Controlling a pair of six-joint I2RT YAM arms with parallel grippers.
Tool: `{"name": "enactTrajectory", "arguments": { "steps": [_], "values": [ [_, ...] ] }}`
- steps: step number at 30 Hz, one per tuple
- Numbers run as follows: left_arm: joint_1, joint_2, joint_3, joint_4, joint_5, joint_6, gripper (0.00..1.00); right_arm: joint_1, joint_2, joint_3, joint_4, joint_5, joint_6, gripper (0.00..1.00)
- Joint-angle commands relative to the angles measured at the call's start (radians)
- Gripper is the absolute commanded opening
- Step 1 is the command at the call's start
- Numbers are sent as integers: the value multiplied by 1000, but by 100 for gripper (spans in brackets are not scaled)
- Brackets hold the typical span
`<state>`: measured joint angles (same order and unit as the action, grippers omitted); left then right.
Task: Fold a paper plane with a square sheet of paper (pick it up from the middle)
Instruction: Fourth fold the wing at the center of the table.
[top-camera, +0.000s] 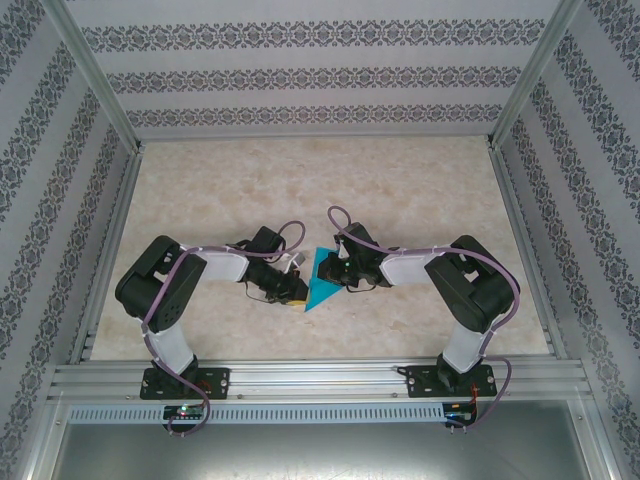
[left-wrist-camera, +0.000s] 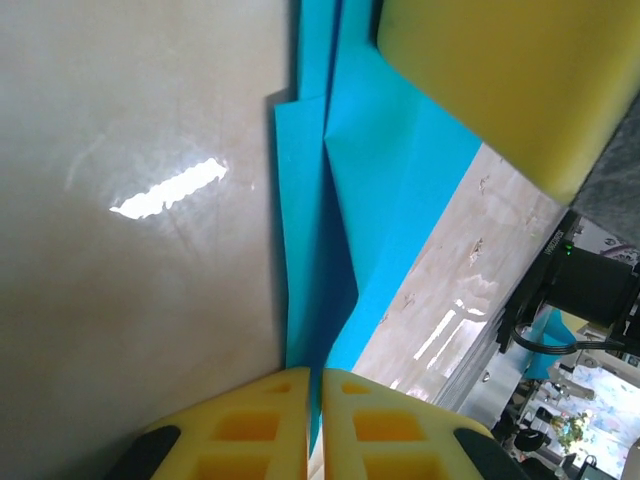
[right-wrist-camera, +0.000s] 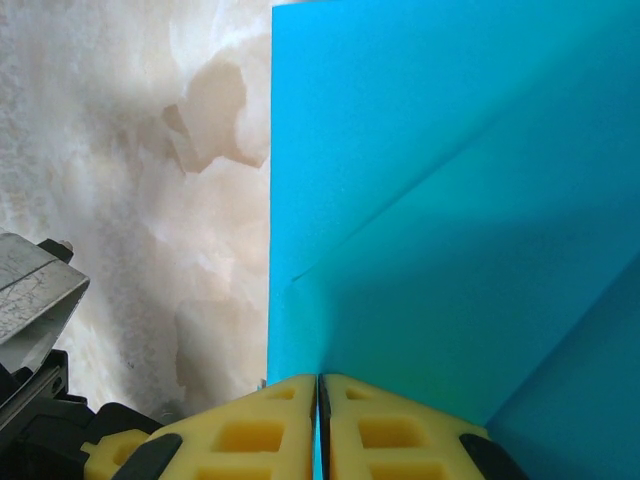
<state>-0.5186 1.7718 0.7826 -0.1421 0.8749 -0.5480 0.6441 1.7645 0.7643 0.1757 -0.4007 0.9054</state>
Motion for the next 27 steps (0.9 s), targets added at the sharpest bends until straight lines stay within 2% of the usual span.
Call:
{"name": "enactTrajectory", "arguments": {
  "steps": [1, 8, 12, 14, 17, 22, 27],
  "values": [
    [-27, -2, 13, -103, -50, 25, 12, 8, 33, -3, -59, 44, -14, 12],
    [-53, 11, 56, -212, -156, 42, 6, 9, 34, -8, -60, 48, -14, 12],
    [-80, 10, 69, -259, -187, 52, 7, 9, 41, -11, -61, 52, -14, 12],
    [-86, -3, 75, -304, -241, 51, 10, 10, 43, -14, -59, 54, -14, 12],
    [-86, -71, 74, -328, -289, 36, 14, 10, 47, -19, -58, 53, -14, 11],
    [-86, -212, 81, -318, -280, 23, 17, 10, 52, -29, -47, 53, -11, 11],
    [-87, -219, 79, -212, -188, -26, 15, 11, 51, -33, -39, 53, -8, 11]
  ]
}}
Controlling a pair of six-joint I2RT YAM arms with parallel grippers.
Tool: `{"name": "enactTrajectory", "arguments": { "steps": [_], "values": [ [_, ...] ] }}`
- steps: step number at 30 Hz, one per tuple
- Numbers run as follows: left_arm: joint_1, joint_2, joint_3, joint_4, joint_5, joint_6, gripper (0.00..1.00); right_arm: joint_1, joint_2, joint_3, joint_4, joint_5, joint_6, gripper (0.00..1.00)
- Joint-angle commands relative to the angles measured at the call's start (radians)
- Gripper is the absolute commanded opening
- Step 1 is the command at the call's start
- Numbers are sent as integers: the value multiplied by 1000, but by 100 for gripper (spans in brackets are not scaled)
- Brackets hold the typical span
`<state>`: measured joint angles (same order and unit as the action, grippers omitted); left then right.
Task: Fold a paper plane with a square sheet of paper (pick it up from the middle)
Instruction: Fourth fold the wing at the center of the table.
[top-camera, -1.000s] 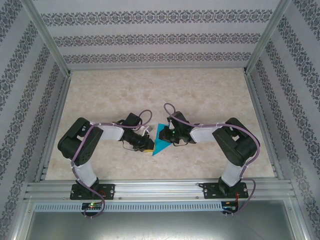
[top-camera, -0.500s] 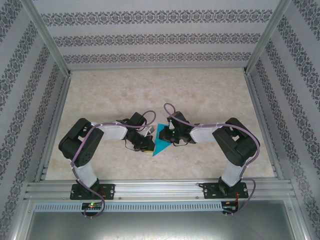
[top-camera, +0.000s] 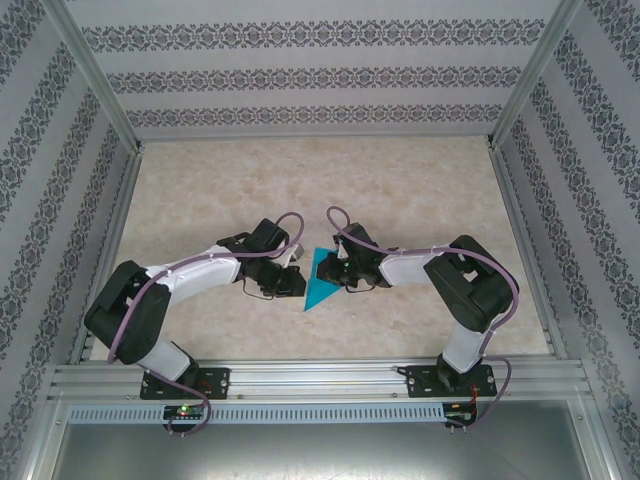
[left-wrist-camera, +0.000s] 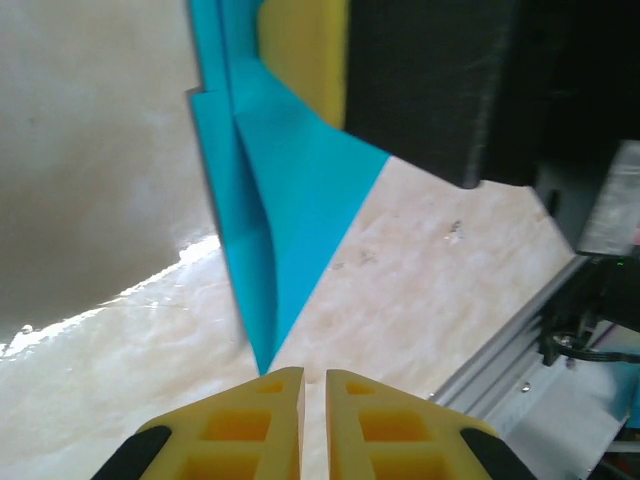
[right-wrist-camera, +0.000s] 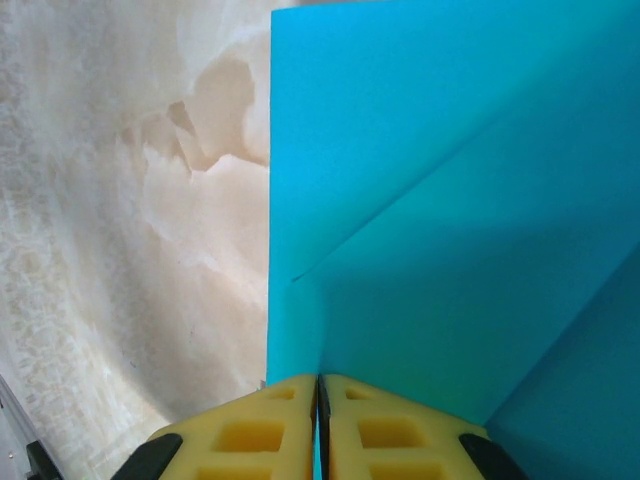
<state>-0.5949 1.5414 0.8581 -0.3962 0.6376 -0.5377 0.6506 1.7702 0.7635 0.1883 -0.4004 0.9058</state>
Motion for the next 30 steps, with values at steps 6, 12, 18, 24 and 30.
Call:
{"name": "enactTrajectory", "arguments": {
  "steps": [6, 12, 18, 24, 30],
  "values": [
    [-29, 74, 6, 165, 136, -74, 16, 3, 51, -38, -38, 48, -3, 12],
    [-48, 150, 34, 162, 111, -68, 15, 2, 51, -41, -30, 44, 1, 11],
    [-48, 186, 44, 175, 72, -59, 14, 1, 47, -41, -31, 42, -2, 11],
    [-48, 230, 28, 128, 45, -44, 12, 0, 49, -42, -33, 40, -3, 12],
    [-48, 211, -54, 148, 39, -66, 10, -2, 53, -43, -34, 39, -4, 11]
  ]
}}
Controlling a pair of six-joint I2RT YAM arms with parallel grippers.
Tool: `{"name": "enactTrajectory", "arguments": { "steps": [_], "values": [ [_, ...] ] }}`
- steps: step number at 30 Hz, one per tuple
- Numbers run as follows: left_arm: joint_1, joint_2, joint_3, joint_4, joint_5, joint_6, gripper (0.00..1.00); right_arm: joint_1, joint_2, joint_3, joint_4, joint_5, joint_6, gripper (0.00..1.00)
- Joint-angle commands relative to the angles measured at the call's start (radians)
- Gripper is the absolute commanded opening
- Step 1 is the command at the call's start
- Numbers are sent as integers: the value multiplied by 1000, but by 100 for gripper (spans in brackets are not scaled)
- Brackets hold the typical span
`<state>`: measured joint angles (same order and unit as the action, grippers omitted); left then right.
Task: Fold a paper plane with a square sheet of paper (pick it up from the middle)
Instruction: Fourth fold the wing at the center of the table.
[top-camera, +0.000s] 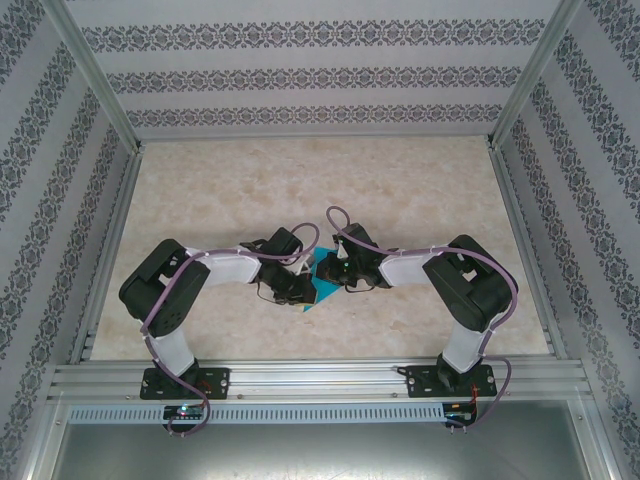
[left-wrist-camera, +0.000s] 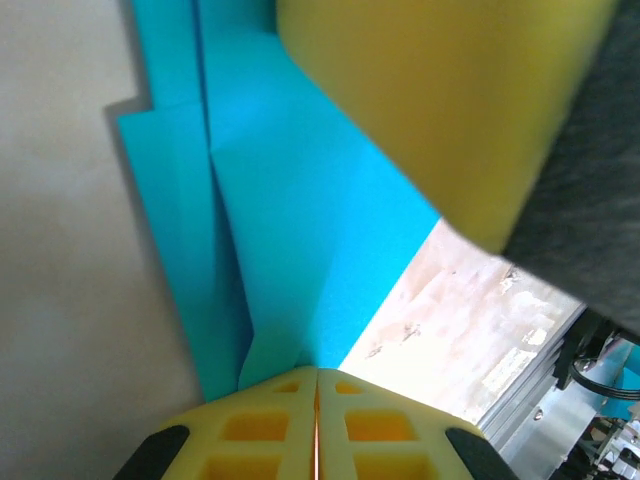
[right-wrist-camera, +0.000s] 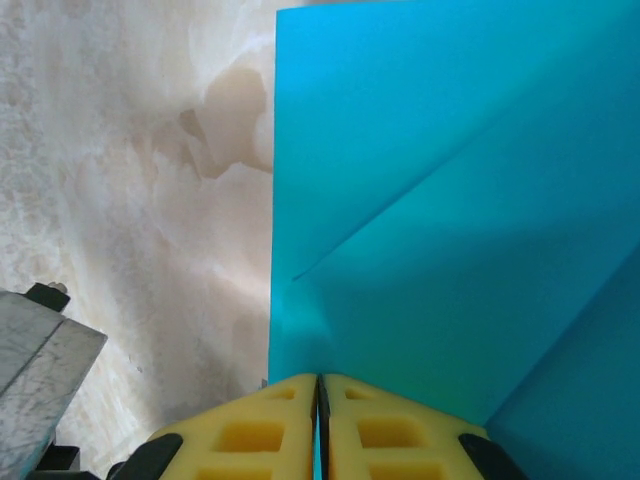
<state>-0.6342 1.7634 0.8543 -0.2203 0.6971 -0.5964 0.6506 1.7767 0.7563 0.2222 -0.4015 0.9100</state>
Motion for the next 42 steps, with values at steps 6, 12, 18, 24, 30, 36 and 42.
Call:
{"name": "enactTrajectory", "arguments": {
  "steps": [6, 12, 18, 24, 30, 36, 42],
  "values": [
    [-9, -32, -145, 23, -14, -34, 10, -2, 44, -37, -73, 39, -13, 11],
    [-9, -54, -197, 65, 15, -59, 9, -4, 46, -40, -73, 44, -12, 11],
    [-7, -68, -238, 108, 59, -98, 9, -3, 59, -40, -70, 47, -11, 11],
    [-2, -97, -279, 112, 46, -133, 8, -3, 62, -39, -73, 46, -13, 11],
    [-2, -113, -320, 124, 49, -154, 8, -4, 66, -39, -71, 46, -13, 10],
    [-2, -161, -341, 87, 29, -152, 8, -1, 69, -32, -63, 36, -11, 11],
    [-2, -350, -295, 18, -8, -142, 8, 1, 70, -31, -62, 40, -8, 10]
  ]
}}
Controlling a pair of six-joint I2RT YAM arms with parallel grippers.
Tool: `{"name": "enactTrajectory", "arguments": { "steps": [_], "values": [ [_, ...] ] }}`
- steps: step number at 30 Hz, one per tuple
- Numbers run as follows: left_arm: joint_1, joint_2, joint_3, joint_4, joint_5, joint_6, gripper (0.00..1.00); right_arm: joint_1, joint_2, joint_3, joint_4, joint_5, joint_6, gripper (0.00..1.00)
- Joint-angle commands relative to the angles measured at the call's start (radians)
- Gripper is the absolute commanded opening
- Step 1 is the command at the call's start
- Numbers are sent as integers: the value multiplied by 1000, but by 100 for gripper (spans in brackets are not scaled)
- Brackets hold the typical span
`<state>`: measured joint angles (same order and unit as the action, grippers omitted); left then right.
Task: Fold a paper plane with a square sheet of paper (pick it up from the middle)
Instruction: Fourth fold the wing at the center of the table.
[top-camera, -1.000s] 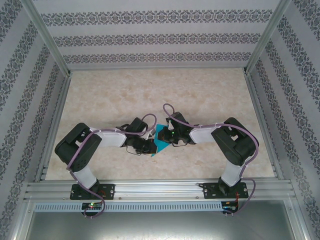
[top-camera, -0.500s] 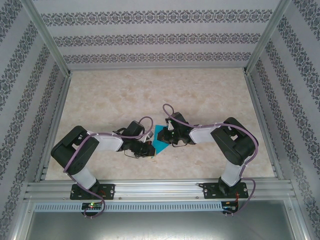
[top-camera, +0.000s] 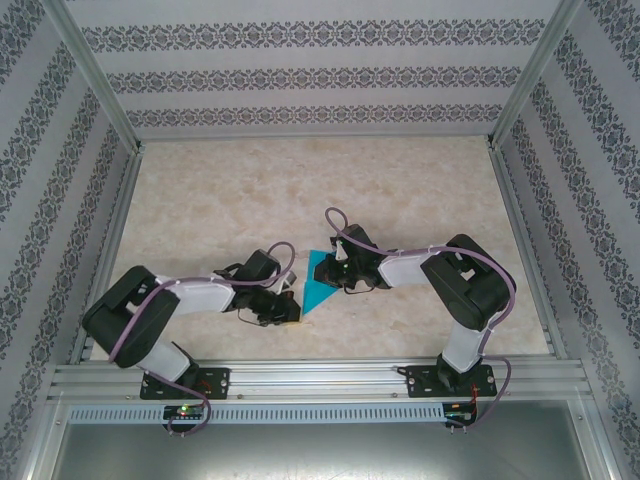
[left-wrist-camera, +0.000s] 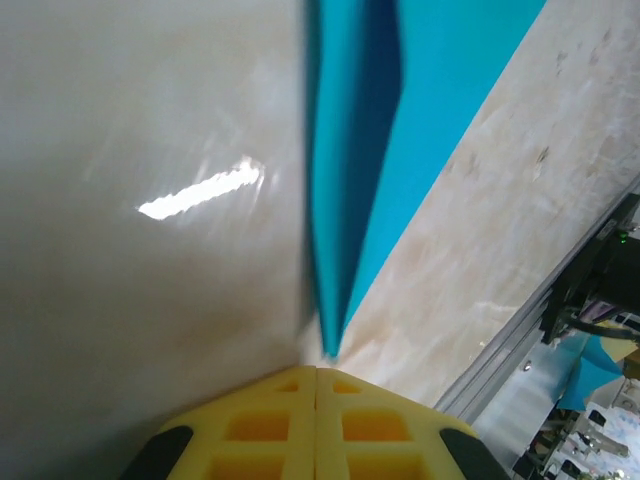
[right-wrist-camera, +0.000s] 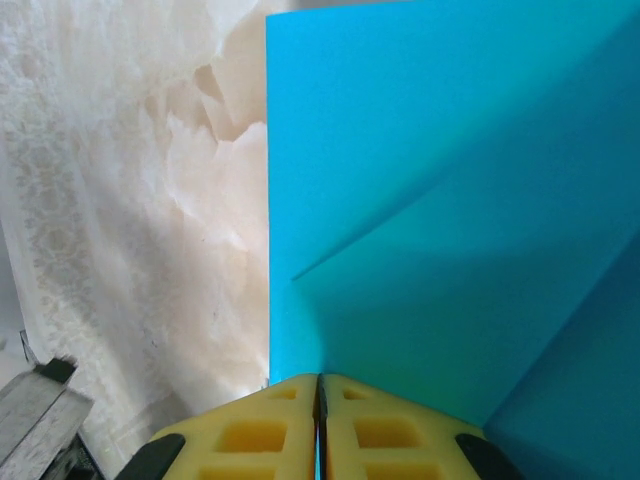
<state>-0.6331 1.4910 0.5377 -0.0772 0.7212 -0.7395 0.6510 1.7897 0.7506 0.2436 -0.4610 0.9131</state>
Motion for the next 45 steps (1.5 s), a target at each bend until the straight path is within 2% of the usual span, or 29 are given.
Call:
{"name": "enactTrajectory", "arguments": {
  "steps": [1, 6, 14, 23, 28, 32, 45],
  "values": [
    [-3, -102, 34, -136, -44, 5, 8, 0, 57, -26, -79, 99, -10, 10],
    [-2, -127, 122, -136, -106, 4, 9, 3, 62, -23, -69, 96, -5, 11],
    [-3, 63, 214, -15, -91, -1, 10, 6, 57, -27, -64, 94, -2, 11],
    [-2, 199, 276, -13, -110, 14, 11, 5, 56, -28, -57, 88, 1, 11],
    [-2, 254, 297, -156, -206, 48, 9, 2, 50, -27, -57, 87, 1, 11],
    [-1, 261, 263, -200, -259, 43, 6, -1, 41, -18, -53, 73, -5, 11],
    [10, 215, 238, -209, -243, 71, 2, -33, -193, -12, -67, 42, -81, 13]
  ]
}}
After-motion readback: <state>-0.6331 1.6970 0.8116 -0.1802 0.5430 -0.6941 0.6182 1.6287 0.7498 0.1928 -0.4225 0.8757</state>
